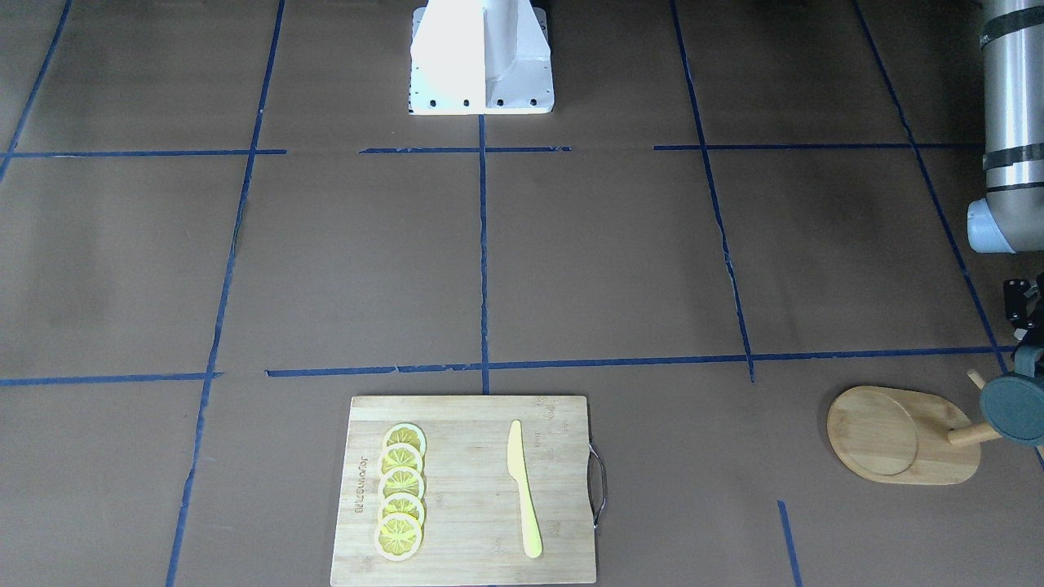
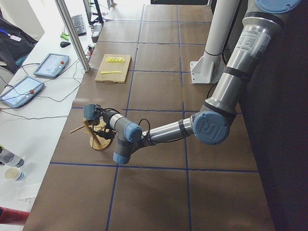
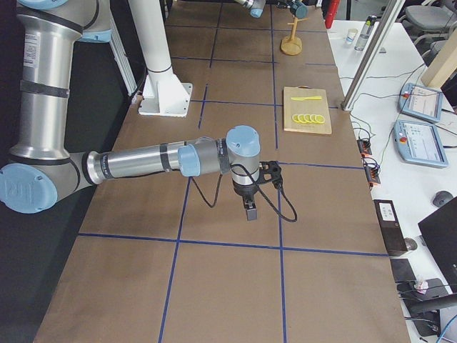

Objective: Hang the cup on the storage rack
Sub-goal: 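Hook the mug handle onto the rack's wooden peg with the left gripper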

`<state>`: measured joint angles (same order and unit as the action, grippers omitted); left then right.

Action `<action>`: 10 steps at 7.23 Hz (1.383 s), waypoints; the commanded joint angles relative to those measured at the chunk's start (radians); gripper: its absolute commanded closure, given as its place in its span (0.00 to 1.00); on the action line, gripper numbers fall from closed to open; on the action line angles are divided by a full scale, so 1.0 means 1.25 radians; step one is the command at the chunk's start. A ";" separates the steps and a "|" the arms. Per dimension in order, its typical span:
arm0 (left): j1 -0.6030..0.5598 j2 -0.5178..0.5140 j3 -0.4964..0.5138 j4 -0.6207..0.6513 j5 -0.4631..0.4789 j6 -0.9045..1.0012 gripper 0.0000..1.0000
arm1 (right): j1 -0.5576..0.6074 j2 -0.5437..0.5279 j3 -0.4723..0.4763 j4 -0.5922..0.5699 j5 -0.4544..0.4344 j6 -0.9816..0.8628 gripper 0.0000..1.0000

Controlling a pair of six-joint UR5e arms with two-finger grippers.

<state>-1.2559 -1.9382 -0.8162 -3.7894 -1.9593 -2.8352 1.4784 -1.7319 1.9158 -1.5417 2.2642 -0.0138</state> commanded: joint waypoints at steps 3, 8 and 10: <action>0.001 -0.001 -0.011 -0.001 -0.009 -0.002 0.00 | 0.000 -0.001 -0.004 -0.001 0.001 0.001 0.00; -0.019 0.130 -0.214 0.005 -0.199 0.231 0.00 | -0.001 0.000 -0.006 -0.001 0.002 0.002 0.00; -0.109 0.142 -0.256 0.047 -0.405 0.423 0.00 | -0.001 -0.001 -0.007 -0.002 0.004 0.002 0.00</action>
<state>-1.3207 -1.7724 -1.1033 -3.7667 -2.3013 -2.4610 1.4773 -1.7322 1.9080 -1.5435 2.2682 -0.0101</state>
